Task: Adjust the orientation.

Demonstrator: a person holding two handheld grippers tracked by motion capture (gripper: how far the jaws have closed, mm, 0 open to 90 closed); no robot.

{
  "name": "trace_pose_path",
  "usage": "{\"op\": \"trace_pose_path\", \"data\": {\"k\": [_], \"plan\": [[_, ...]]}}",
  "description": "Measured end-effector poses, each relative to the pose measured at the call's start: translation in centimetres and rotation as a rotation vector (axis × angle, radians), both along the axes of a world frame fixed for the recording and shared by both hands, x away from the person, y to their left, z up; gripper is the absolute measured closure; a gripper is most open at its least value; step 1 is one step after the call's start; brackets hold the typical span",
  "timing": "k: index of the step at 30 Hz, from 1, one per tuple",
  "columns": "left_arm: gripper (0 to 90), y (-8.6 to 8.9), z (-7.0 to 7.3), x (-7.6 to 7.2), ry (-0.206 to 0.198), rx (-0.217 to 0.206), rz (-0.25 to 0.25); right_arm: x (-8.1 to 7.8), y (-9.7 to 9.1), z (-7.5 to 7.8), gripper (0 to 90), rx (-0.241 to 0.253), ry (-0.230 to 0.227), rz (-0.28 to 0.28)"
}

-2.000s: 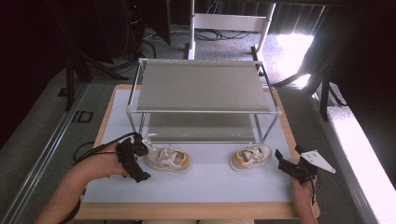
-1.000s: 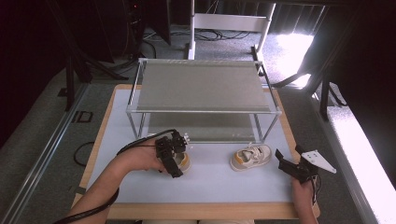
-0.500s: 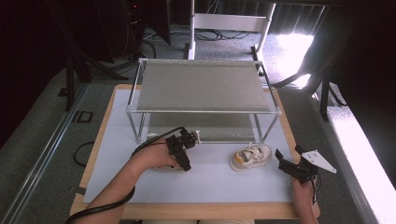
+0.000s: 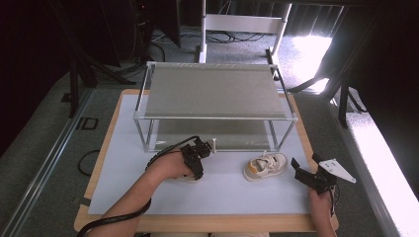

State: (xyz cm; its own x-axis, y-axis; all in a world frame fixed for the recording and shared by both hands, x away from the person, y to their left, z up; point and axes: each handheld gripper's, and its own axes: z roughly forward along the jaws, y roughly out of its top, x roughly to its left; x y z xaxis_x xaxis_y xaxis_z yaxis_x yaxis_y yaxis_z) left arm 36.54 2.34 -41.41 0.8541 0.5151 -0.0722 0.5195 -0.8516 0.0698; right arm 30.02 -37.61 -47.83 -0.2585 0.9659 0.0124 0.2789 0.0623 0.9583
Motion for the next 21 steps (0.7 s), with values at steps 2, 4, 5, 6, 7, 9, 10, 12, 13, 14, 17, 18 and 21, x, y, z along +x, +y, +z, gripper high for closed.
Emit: {"op": "trace_pose_path", "data": {"k": [2,4,5,6,7,9,10,12,13,14,17,18,21], "plan": [[63.2,0.1,0.0,0.0,0.026,-0.008,-0.019,0.0,0.0,0.0,13.3,0.0,0.0,0.0],[69.9,0.1,0.1,-0.2,0.041,-0.017,-0.06,0.0,0.0,0.0,13.3,-0.001,0.0,0.001],[73.9,0.1,0.1,-0.3,0.05,-0.019,-0.069,0.0,0.0,0.0,13.3,-0.001,0.0,0.001],[75.4,0.1,0.2,-0.4,0.057,-0.012,-0.098,0.0,0.0,0.0,13.3,0.0,0.0,0.002],[76.0,0.2,0.2,-0.6,0.061,-0.012,-0.109,0.0,0.0,0.0,13.3,0.001,-0.001,0.001],[77.1,0.1,0.4,-1.0,0.07,-0.003,-0.157,0.0,0.0,0.0,13.3,0.0,0.001,0.002],[77.1,0.1,0.5,-1.2,0.075,-0.003,-0.18,0.0,0.0,0.0,13.3,-0.001,0.001,0.002],[77.0,0.1,0.8,-1.6,0.067,-0.012,-0.241,0.0,0.0,0.0,13.3,-0.003,0.001,0.002],[77.0,0.1,0.8,-1.6,0.067,-0.012,-0.241,0.0,0.0,0.0,13.3,-0.003,0.001,0.002],[77.0,0.0,1.1,-2.2,0.067,-0.023,-0.332,0.0,0.0,0.0,13.4,-0.003,0.001,0.002],[76.9,-0.1,1.3,-3.1,0.059,-0.051,-0.491,0.0,0.0,0.0,13.4,-0.003,0.001,0.001],[76.8,-0.2,1.4,-3.5,0.045,-0.059,-0.551,0.0,0.0,0.0,13.4,-0.003,0.001,0.001],[76.4,-0.3,1.4,-4.3,0.025,-0.067,-0.656,0.0,0.0,0.0,13.4,-0.002,0.001,0.002]]}}
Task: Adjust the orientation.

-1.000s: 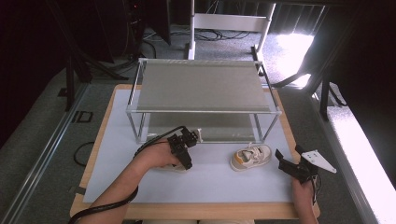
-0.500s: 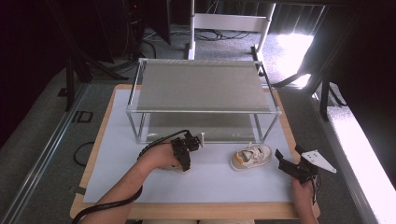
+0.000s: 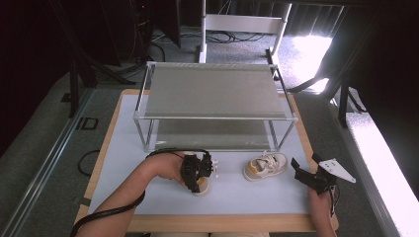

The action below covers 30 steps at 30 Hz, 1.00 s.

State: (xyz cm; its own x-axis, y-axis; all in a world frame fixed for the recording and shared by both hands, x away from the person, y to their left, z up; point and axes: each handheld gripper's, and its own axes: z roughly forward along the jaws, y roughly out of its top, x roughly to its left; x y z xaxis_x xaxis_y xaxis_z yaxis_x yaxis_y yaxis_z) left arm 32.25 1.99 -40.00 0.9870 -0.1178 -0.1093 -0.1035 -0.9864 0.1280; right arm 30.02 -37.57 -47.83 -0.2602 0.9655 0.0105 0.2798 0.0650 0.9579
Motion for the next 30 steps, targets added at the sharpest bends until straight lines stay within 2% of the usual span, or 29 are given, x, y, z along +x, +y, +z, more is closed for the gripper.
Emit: {"op": "trace_pose_path", "data": {"k": [4,7,10,12,14,17,19,20,22,24,25,30], "plan": [[76.3,-0.05,0.04,-0.42,-0.041,-0.028,-0.103,0.0,0.01,0.0,13.3,-0.001,0.0,0.001],[76.2,0.09,0.0,-0.42,-0.054,-0.006,-0.188,0.0,-0.01,0.0,13.4,0.0,-0.001,0.001],[74.7,0.35,-0.18,-0.08,-0.031,0.021,-0.209,0.0,-0.01,0.0,13.4,0.001,0.0,0.002],[74.6,0.52,-0.21,0.05,-0.02,0.015,-0.21,0.0,-0.01,0.0,13.4,0.001,0.0,0.002],[74.5,0.6,-0.21,0.15,-0.011,0.009,-0.194,0.0,-0.03,0.0,13.4,0.002,0.0,0.002],[71.9,0.53,-0.37,0.03,-0.03,-0.004,-0.173,0.01,-0.02,0.0,13.4,0.001,0.001,-0.001],[65.6,0.51,-0.67,-0.02,-0.038,0.012,-0.143,0.0,0.02,0.0,13.3,-0.001,0.001,-0.003],[65.5,0.56,-0.78,-0.07,-0.035,0.003,-0.116,0.0,0.03,0.0,13.3,-0.003,0.0,-0.003],[60.1,0.61,-0.77,0.15,-0.029,0.013,-0.056,0.02,0.08,0.01,13.2,-0.008,0.004,0.002],[59.8,0.71,-0.79,0.2,-0.023,0.012,-0.025,0.13,0.15,0.02,13.2,-0.016,0.012,0.001],[59.3,0.73,-0.79,0.2,-0.014,0.009,0.007,0.15,0.16,0.03,13.2,-0.017,0.015,0.001],[54.3,0.75,-0.57,0.09,-0.017,-0.003,0.067,0.48,0.02,0.17,11.7,0.018,0.083,0.046]]}}
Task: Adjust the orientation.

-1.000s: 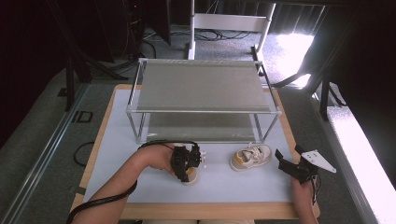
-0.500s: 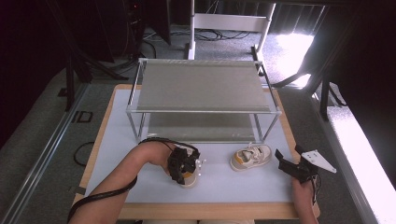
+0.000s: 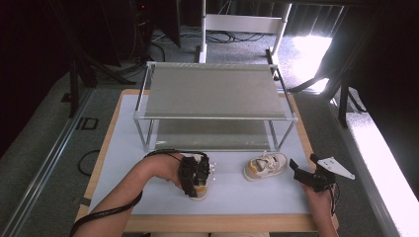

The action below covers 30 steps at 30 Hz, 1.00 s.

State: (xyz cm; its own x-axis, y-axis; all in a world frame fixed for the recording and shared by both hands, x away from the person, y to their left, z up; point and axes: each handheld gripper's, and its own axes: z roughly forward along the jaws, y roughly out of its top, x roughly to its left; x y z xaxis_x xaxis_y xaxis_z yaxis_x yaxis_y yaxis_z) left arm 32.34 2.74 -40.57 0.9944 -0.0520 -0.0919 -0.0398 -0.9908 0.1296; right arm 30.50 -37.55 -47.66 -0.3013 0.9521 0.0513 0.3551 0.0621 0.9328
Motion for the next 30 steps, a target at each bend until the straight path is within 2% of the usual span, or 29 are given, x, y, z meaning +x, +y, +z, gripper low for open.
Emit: {"op": "trace_pose_path", "data": {"k": [2,4,5,6,7,9,11,14,18,22,25,28,30], "plan": [[50.2,-0.1,0.1,-0.1,0.0,-0.004,0.029,0.1,0.0,0.1,11.3,0.002,0.021,-0.003],[50.0,-0.2,0.2,-0.1,-0.011,-0.001,0.035,0.0,0.3,0.5,11.4,-0.004,0.038,0.006],[48.3,-0.3,0.2,-0.1,-0.004,-0.006,0.049,-0.1,0.4,0.8,11.5,-0.008,0.035,0.012],[47.8,-0.4,0.2,-0.1,-0.016,-0.007,0.048,-0.2,0.6,1.2,13.9,-0.013,0.033,0.034],[47.7,-0.4,0.2,-0.1,-0.011,0.0,0.057,-0.2,0.8,1.6,17.0,-0.013,0.046,0.055],[47.7,-0.5,0.2,-0.1,-0.019,0.005,0.048,0.0,1.1,2.3,21.2,0.019,0.09,0.126],[47.7,-0.5,0.1,-0.2,-0.009,0.008,0.051,-0.2,1.6,2.9,22.6,0.013,0.096,0.14],[45.3,-0.4,0.0,-0.3,-0.005,0.009,0.052,-0.4,2.8,3.9,22.6,-0.016,0.137,0.177],[45.2,-0.2,0.1,-0.3,-0.001,0.004,0.062,-0.5,4.0,5.2,23.3,-0.012,0.176,0.225],[44.7,-0.2,0.1,-0.3,0.001,0.007,0.061,-0.6,5.3,6.6,24.7,-0.039,0.218,0.257],[44.7,-0.3,0.1,-0.3,0.003,0.009,0.059,-0.4,6.4,7.6,26.9,-0.064,0.271,0.285],[44.7,-0.3,0.0,-0.3,-0.001,0.015,0.054,-0.1,7.6,8.6,27.1,-0.117,0.287,0.304],[44.7,-0.3,0.0,-0.2,-0.002,0.017,0.052,0.2,8.3,9.3,27.2,-0.132,0.328,0.32]]}}
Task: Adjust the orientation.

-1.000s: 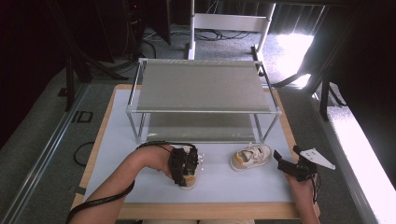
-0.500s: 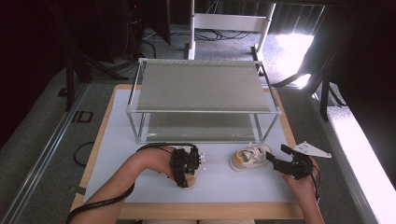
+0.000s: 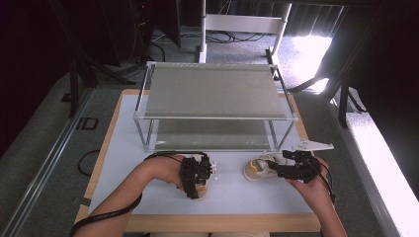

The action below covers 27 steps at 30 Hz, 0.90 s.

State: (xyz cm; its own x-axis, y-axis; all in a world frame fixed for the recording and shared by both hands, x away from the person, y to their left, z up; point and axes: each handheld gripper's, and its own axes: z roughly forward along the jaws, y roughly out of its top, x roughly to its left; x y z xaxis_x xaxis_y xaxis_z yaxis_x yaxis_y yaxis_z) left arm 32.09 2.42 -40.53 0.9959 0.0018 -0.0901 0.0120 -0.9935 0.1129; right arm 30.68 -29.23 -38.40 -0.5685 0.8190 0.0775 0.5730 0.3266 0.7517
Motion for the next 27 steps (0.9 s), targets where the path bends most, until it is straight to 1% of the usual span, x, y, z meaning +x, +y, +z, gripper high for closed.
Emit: {"op": "trace_pose_path", "data": {"k": [2,3,6,8,12,14,15,16,17,19,20,22,23,24,26,27], "plan": [[44.7,0.0,0.0,0.0,-0.001,0.0,-0.001,0.4,0.6,0.6,27.5,-0.002,0.055,0.025],[44.7,0.0,0.0,0.0,-0.002,0.003,-0.003,0.7,0.9,0.8,30.6,-0.008,0.082,0.023],[44.7,0.0,0.0,0.0,-0.004,0.012,-0.008,1.4,1.7,1.4,33.7,-0.042,0.138,0.026],[44.7,0.0,0.0,0.0,-0.004,0.012,-0.006,1.6,2.3,1.8,34.0,-0.058,0.155,0.032],[44.7,-0.1,0.0,-0.1,-0.007,0.017,-0.006,2.2,3.6,2.1,33.9,-0.11,0.187,0.05],[44.7,-0.1,0.0,-0.1,-0.009,0.021,-0.012,2.6,4.3,2.0,36.2,-0.131,0.221,0.07],[44.7,-0.2,0.0,-0.1,-0.009,0.021,-0.013,2.8,4.6,1.9,37.2,-0.137,0.247,0.082],[44.7,-0.2,0.0,-0.1,-0.009,0.022,-0.013,3.0,4.9,1.8,37.7,-0.135,0.275,0.083],[44.7,-0.2,0.0,-0.1,-0.005,0.022,-0.01,3.2,5.3,1.7,42.3,-0.133,0.292,0.08],[44.8,-0.2,0.0,-0.1,-0.004,0.027,-0.01,3.5,5.8,1.4,44.0,-0.125,0.329,0.088],[44.8,-0.3,0.0,-0.1,-0.004,0.031,-0.011,3.7,6.0,1.3,48.3,-0.118,0.356,0.08],[44.7,-0.3,0.0,-0.1,-0.009,0.037,-0.016,4.1,6.5,0.9,51.2,-0.109,0.41,0.086],[44.7,-0.3,0.0,-0.1,-0.01,0.038,-0.014,4.3,6.6,0.7,55.2,-0.109,0.444,0.081],[44.7,-0.4,0.0,-0.1,-0.01,0.04,-0.015,4.4,6.8,0.5,54.3,-0.108,0.473,0.079],[44.7,-0.4,0.0,-0.1,-0.004,0.038,-0.012,4.7,7.2,0.0,56.1,-0.13,0.495,0.079],[44.8,-0.4,0.0,-0.1,-0.002,0.038,-0.012,4.8,7.3,-0.3,56.5,-0.138,0.518,0.083]]}}
